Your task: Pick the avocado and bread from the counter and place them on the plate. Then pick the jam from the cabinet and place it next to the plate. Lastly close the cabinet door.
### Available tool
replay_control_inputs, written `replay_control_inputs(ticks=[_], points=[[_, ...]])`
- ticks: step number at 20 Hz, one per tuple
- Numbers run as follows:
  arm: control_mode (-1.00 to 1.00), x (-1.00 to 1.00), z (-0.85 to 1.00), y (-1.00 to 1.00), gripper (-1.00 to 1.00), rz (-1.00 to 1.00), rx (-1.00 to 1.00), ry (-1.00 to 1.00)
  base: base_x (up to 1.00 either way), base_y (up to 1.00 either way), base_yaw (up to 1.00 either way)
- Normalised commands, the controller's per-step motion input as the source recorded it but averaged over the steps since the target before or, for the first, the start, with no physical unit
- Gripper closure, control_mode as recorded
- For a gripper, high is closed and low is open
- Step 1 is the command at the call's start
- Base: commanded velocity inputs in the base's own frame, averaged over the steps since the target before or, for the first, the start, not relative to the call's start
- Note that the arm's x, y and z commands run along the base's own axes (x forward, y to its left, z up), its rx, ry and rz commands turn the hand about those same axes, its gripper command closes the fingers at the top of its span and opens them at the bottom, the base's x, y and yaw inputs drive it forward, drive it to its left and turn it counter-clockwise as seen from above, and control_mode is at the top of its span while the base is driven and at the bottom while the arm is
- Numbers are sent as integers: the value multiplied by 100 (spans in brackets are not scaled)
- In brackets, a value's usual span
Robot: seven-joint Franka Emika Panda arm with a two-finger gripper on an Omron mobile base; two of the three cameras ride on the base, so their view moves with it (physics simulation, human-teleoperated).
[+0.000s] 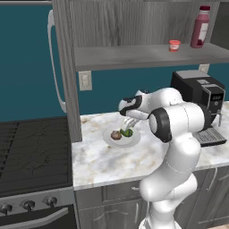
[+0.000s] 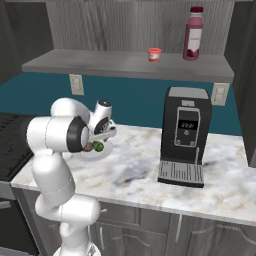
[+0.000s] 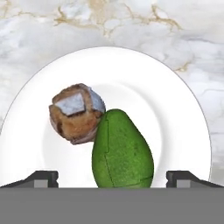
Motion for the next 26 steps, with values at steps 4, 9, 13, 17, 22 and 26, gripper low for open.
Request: replay_control_inputs(ticks=[4,9,13,17,22,26], points=[[-100,-22,34,0,-100,0,0,0,0,0,0],[-100,-43,26,-1,-100,-5,2,0,0,0,0],[-100,-53,24,-4,-100,-11,3,-3,0,0,0],[-100,-59,22,-9,-100,-19,4,-11,0,0,0],[-100,-47,33,-4,-100,-17,1,-11,0,0,0],[-100,-27,35,-1,-100,-12,6,-7,0,0,0]])
